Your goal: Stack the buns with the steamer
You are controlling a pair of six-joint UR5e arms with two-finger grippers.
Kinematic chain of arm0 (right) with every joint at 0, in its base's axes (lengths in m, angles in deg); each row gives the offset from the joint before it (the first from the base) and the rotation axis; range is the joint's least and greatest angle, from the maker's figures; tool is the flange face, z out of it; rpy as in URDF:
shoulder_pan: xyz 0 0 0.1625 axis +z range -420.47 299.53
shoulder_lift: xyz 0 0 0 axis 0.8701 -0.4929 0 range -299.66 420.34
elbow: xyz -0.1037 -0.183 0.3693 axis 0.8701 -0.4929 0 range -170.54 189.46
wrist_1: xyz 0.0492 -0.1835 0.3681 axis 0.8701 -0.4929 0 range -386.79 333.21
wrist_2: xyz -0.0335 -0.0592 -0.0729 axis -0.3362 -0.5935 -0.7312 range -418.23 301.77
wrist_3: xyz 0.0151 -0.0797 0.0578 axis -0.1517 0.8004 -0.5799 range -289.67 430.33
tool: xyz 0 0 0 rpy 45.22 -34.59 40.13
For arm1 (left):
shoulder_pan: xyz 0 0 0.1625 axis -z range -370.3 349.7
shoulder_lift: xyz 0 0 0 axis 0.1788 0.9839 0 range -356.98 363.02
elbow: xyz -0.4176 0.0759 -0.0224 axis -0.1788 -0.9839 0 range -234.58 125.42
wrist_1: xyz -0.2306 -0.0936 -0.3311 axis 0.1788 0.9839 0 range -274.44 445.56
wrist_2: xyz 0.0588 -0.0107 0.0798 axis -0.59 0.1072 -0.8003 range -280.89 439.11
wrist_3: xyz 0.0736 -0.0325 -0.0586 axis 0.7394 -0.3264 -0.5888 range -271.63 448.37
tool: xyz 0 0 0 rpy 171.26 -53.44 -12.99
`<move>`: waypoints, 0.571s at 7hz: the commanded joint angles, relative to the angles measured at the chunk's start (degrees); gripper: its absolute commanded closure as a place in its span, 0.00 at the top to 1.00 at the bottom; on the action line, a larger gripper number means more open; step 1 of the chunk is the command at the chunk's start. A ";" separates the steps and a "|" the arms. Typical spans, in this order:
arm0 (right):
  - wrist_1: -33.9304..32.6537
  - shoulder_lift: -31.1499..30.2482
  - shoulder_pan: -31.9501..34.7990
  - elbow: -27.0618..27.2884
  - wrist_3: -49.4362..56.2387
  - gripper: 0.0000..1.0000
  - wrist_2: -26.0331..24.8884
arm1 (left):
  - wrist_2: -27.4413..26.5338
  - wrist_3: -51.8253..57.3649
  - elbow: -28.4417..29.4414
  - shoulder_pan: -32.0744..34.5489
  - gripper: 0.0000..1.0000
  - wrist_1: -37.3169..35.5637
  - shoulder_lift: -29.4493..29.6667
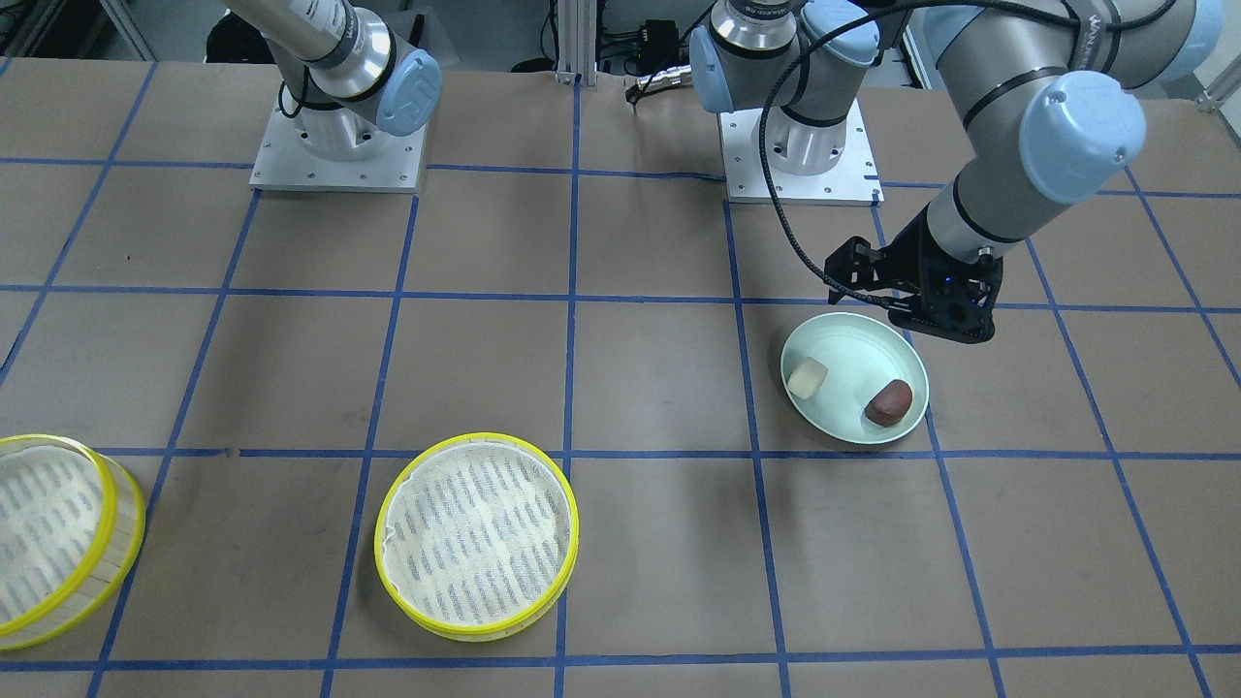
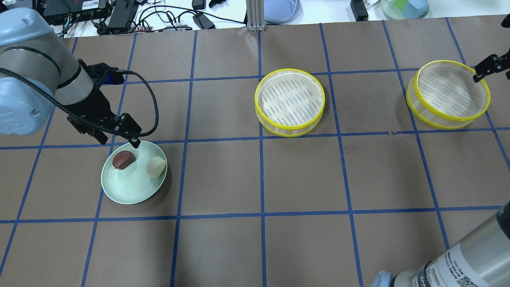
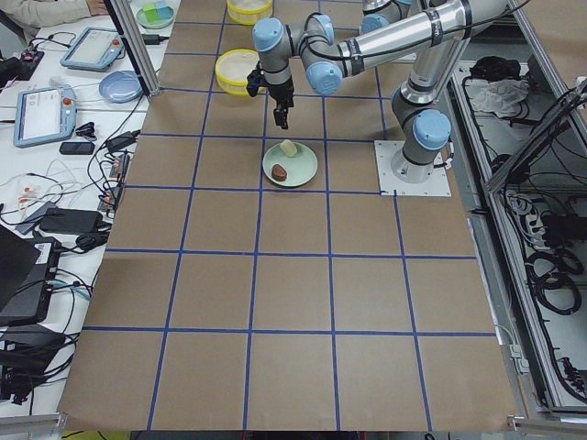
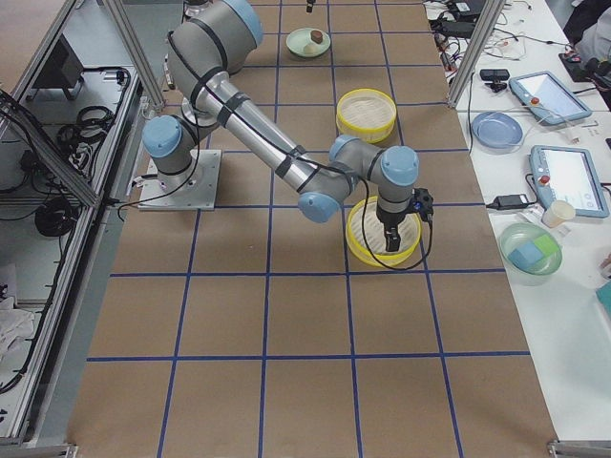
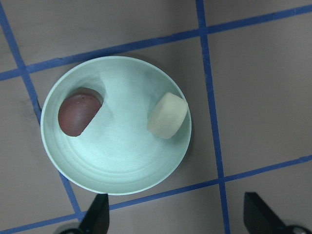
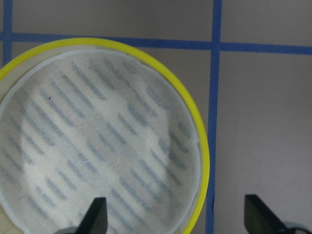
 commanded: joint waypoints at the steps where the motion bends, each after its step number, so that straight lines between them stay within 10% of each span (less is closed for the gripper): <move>1: -2.89 2.96 -1.73 -0.69 3.75 0.96 1.53 | 1.09 6.05 -2.34 -0.02 0.90 -0.61 3.62; 4: -3.33 5.68 -2.35 -0.69 5.15 0.72 1.36 | 0.56 9.43 -2.44 -0.02 0.91 -6.93 10.21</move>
